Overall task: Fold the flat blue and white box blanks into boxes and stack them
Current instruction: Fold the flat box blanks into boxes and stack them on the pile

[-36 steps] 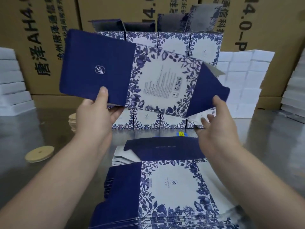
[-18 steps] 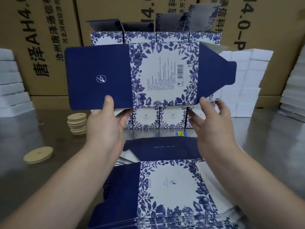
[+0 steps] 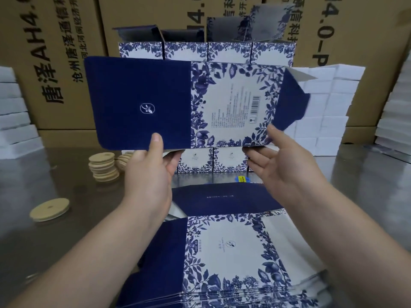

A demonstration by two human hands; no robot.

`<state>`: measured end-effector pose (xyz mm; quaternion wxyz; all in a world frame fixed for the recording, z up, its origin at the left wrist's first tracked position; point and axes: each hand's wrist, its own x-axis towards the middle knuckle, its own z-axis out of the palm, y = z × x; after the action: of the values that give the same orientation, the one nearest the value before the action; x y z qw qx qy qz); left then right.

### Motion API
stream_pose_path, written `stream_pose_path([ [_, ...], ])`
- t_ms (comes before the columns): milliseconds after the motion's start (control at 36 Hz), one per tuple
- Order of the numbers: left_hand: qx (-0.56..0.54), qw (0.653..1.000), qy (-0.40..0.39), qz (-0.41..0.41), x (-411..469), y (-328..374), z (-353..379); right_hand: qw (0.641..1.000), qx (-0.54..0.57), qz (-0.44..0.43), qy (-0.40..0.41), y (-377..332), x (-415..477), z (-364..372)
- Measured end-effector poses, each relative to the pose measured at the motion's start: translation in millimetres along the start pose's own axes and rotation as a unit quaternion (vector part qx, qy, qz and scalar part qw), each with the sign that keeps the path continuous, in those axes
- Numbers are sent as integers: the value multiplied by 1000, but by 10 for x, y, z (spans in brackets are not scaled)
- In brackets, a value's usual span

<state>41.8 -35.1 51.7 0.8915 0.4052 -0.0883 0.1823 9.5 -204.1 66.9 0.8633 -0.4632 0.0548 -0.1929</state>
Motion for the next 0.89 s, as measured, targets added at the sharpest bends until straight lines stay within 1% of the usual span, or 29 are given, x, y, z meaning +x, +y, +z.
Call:
stream_pose_path([
  [83, 10, 999, -46, 3, -50, -11, 12, 999, 47, 20, -2, -107, 8, -17],
  [306, 27, 994, -102, -9, -120, -29, 37, 998, 55, 21, -24, -275, 10, -74],
  [417, 32, 995, -86, -25, -101, -40, 34, 999, 35, -6, -22, -320, 21, -88],
  [500, 71, 994, -68, -54, -62, -68, 16, 998, 26, -57, -6, -343, 31, -70],
  [556, 103, 988, -52, -100, -13, -76, -8, 994, 18, -104, 7, -362, 30, -68],
  [611, 112, 982, -17, -154, 53, -59, -32, 985, -31, -167, 32, -375, 32, -96],
  [667, 114, 979, 22, -169, 114, -28, -60, 961, -112, -247, 45, -369, 18, -127],
  [722, 154, 979, 51, -123, 177, 7, -100, 931, -171, -322, 34, -332, 1, -138],
  [778, 208, 974, 73, -57, 223, 47, -127, 901, -225, -372, 10, -274, -15, -141],
  [833, 253, 966, 47, 11, 189, 100, -112, 875, -293, -386, -3, -205, -11, -142],
  [889, 294, 950, -18, 108, 93, 143, -69, 851, -358, -384, -2, -135, -3, -140],
])
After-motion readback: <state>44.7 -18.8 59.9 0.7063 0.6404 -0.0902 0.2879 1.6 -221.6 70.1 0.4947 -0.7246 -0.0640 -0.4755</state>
